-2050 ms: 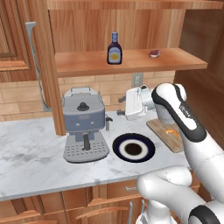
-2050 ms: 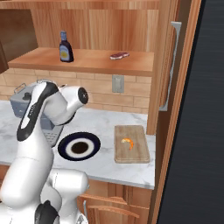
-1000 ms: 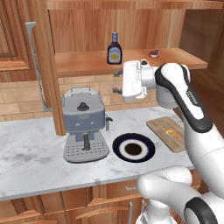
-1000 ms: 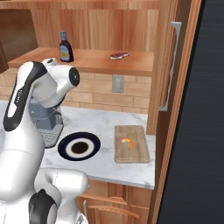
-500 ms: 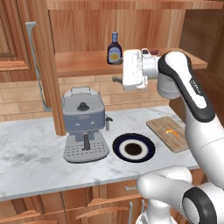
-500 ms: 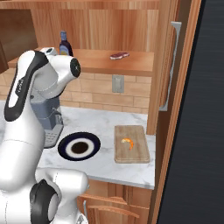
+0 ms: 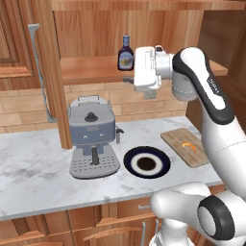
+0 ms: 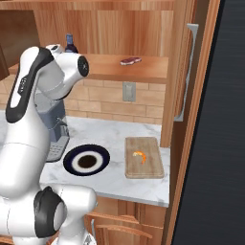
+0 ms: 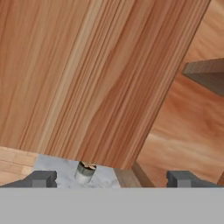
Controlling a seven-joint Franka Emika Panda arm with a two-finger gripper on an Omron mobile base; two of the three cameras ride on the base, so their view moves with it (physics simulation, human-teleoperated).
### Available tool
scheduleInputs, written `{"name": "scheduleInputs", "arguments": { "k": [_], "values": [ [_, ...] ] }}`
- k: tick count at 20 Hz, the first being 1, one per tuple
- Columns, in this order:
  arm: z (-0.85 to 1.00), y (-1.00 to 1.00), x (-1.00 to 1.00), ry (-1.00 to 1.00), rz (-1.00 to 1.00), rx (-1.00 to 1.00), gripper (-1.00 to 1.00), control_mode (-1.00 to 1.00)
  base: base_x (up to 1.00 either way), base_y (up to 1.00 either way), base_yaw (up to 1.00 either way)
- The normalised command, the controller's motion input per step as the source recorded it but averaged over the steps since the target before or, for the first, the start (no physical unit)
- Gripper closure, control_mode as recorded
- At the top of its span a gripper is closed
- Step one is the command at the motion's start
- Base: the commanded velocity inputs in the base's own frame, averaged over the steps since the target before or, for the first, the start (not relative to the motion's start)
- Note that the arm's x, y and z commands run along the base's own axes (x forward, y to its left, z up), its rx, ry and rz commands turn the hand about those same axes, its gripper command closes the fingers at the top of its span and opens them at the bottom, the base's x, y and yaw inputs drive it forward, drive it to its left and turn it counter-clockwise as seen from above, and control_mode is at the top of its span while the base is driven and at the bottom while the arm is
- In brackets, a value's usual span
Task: Pick the shrimp from the plate and place it on the cutting board. Then pick the condiment bottle from the cabinet and place it next to the cutting board.
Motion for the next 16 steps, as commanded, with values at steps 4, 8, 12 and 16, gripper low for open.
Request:
{"name": "scheduleInputs", "arguments": {
  "k": [4,8,12,16],
  "values": [
    [0.11,-0.18,0.15,0.00,-0.08,0.00,-1.00,-1.00,0.00,0.00,0.00],
    [0.09,-0.24,0.05,0.00,-0.12,0.00,-1.00,-1.00,0.00,0.00,0.00],
    [0.02,-0.23,0.00,0.00,-0.14,0.02,-1.00,-1.00,0.00,0.00,0.00],
    [0.02,-0.17,0.00,0.00,-0.15,0.04,-1.00,-1.00,0.00,0.00,0.00]
  ]
}}
